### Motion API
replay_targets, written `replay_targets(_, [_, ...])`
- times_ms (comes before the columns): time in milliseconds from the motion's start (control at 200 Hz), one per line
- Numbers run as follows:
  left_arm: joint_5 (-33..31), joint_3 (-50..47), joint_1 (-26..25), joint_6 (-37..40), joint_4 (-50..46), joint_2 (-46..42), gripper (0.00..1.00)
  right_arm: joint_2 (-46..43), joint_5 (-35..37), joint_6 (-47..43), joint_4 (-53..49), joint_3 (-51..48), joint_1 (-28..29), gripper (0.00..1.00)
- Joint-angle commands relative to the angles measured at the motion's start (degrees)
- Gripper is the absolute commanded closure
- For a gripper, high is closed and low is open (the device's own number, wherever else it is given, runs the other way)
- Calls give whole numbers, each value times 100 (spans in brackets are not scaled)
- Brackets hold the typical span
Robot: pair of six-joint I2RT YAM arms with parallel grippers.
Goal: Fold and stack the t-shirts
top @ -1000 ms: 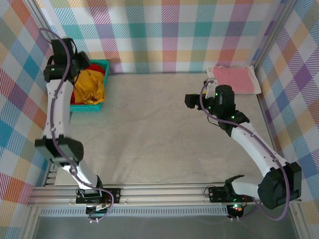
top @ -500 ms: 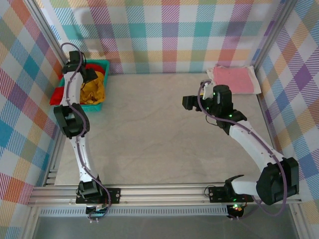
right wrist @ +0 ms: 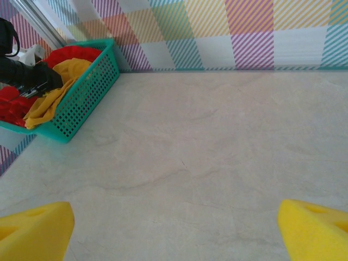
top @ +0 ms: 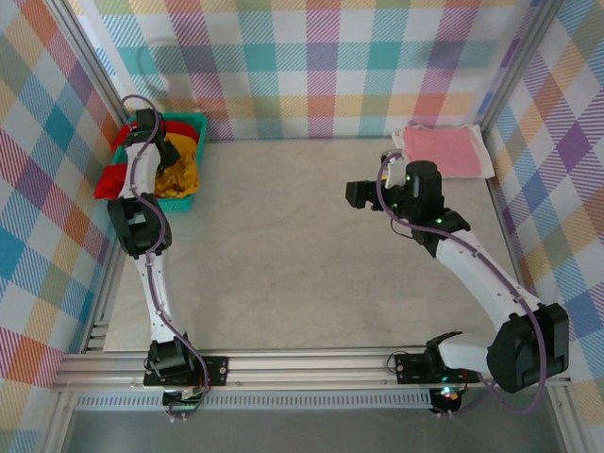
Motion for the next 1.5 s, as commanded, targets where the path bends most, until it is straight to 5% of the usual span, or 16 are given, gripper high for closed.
replay_targets(0, [127, 137, 52, 126, 38, -392, 98, -180, -92, 71, 58, -53, 36, 4])
replay_targets(490, [1224, -466, -325, -180, 62, -3106, 100, -230, 35, 54, 113, -29, 39, 3])
replay_targets(920, [2258, -202, -2043, -602, 422, -4752, 100, -422, 1078, 518, 25, 144, 42, 2])
replay_targets(1265, [2312, -2140, -3442, -866, 1082, -4311, 100, -822, 1642, 581, -109, -139, 33, 0])
replay_targets(1395, [2852, -2258, -3699, -1118, 895, -3352, 52, -746, 1684, 616, -281, -138, 26, 0])
replay_targets(1500, [2420, -2873, -3699, -1170, 964, -3333, 47, -610, 1507, 626, -372, -188, 34, 0])
